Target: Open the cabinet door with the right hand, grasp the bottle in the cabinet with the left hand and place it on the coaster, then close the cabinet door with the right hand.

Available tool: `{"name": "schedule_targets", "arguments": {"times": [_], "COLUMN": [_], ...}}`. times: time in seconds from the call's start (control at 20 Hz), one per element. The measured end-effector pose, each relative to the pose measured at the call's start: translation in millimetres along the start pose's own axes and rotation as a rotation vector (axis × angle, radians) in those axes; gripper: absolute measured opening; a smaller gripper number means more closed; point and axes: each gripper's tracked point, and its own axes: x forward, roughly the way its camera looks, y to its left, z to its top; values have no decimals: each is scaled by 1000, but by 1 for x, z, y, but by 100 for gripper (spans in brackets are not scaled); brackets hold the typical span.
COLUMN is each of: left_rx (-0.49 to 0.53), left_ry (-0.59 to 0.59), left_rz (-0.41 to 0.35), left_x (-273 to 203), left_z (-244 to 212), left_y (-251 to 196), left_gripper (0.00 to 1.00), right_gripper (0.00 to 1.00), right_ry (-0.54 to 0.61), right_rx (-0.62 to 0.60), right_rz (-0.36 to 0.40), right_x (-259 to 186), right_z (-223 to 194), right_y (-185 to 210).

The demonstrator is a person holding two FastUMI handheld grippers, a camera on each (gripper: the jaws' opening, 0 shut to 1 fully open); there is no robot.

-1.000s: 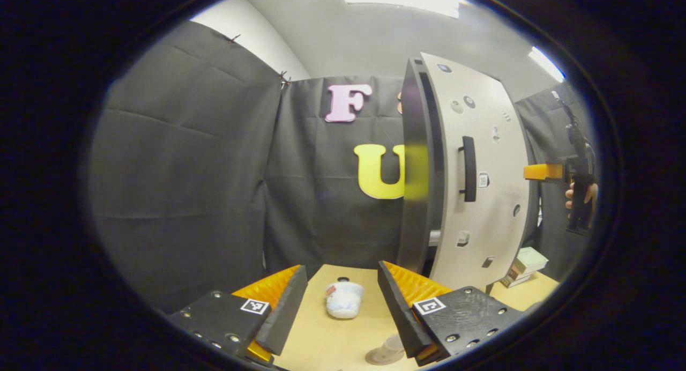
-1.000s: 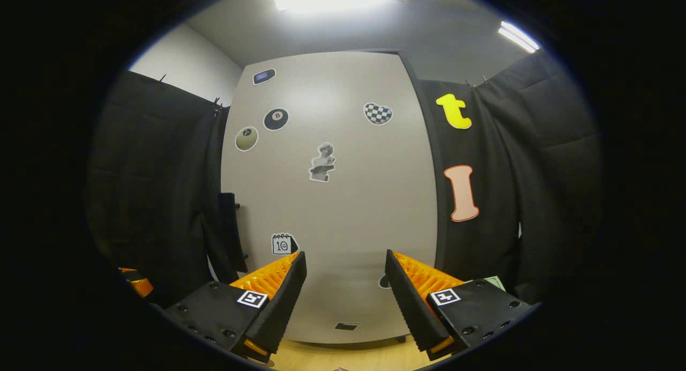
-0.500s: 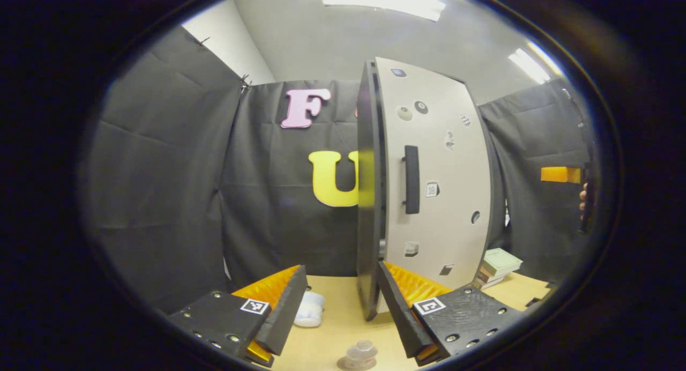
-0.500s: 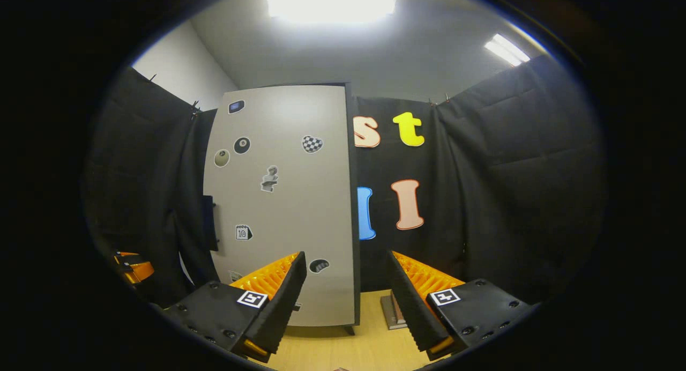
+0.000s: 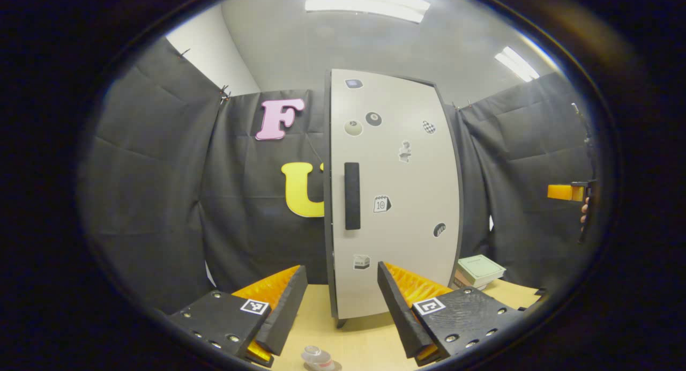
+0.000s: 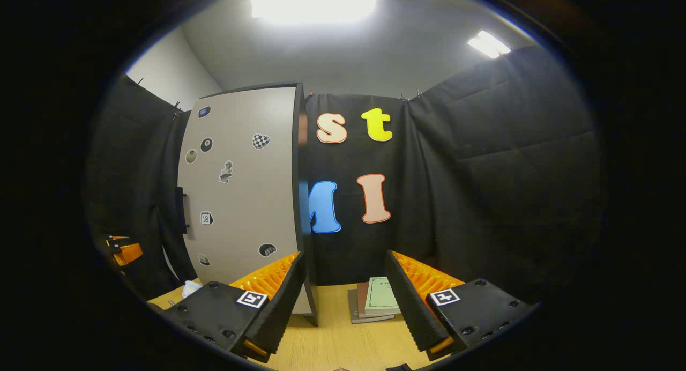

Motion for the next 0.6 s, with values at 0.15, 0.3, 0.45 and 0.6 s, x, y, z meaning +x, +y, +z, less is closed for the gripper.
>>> {"name": "schedule_targets", "arguments": {"times": [0.15,0.3,0.45,0.6], "left_rx": [2,11,26,33], "left_ry": [4,-1,-6,-2], "left_rz": [16,36,54,66], "left_x": [-4,-8,-12,-15], "left_z": [4,9,11,10], "left_y": [-5,-5,-3,0], "left_gripper": [80,80,80,80], "right_gripper": [94,94,94,97], "right_ry": [4,4,9,15], "right_rx": [-24,-41,-58,-61], "right_rz": [36,86,129,159], "right_x": [4,5,4,6], "right_z": [-10,-15,-19,-21], "right_y": [-1,6,16,25]}}
